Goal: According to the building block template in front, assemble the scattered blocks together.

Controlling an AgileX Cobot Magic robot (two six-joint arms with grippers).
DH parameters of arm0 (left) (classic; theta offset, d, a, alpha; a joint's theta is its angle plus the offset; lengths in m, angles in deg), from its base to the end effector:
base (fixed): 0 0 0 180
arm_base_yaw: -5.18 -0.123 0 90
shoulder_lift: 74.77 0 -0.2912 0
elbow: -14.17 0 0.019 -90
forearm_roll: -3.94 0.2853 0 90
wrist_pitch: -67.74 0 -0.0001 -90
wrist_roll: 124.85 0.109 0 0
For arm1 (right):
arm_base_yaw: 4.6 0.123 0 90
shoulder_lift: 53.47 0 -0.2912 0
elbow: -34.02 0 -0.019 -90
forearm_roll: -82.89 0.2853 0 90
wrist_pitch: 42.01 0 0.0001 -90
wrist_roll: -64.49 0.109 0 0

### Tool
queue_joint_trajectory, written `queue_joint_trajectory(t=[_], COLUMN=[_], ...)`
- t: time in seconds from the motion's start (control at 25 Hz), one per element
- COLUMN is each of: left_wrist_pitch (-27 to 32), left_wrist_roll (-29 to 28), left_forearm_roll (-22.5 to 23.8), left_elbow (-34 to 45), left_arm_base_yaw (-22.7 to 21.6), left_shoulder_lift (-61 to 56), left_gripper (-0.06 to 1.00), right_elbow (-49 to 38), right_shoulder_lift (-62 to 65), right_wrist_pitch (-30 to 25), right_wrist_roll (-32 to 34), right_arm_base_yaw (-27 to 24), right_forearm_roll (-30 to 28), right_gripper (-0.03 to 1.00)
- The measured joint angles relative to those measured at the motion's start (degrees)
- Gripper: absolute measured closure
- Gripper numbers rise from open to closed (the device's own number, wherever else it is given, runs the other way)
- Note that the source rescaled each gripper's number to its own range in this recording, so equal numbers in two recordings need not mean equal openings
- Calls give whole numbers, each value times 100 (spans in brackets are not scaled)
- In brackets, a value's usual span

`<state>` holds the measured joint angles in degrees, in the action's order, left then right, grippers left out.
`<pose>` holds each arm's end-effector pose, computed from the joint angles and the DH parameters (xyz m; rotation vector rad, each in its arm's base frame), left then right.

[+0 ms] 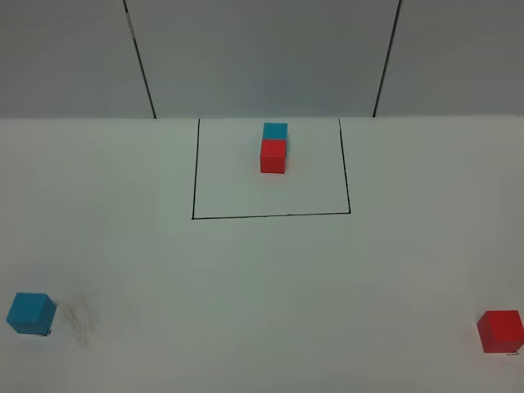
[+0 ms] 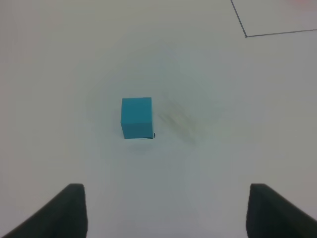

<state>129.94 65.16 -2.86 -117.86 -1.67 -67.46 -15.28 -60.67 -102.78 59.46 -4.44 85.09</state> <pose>0.0323 -0.0076 0.2883 0.0650 2.0439 0.0417 0.0353 0.0038 0.2828 -0.0944 2.0440 -0.0071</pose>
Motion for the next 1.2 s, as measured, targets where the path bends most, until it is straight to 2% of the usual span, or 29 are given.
queue_joint_trajectory(t=[0.84,1.2], left_wrist_pitch=[0,-158], left_wrist_roll=[0,0], left_forearm_roll=[0,175], left_elbow=[0,-64], left_arm_base_yaw=[0,0], left_shoulder_lift=[0,0], left_gripper=[27,27], right_elbow=[0,0], right_shoulder_lift=[0,0], right_wrist_pitch=[0,0], right_wrist_roll=[-5,0], right_arm_base_yaw=[0,0], right_forearm_roll=[0,0], right_gripper=[41,41])
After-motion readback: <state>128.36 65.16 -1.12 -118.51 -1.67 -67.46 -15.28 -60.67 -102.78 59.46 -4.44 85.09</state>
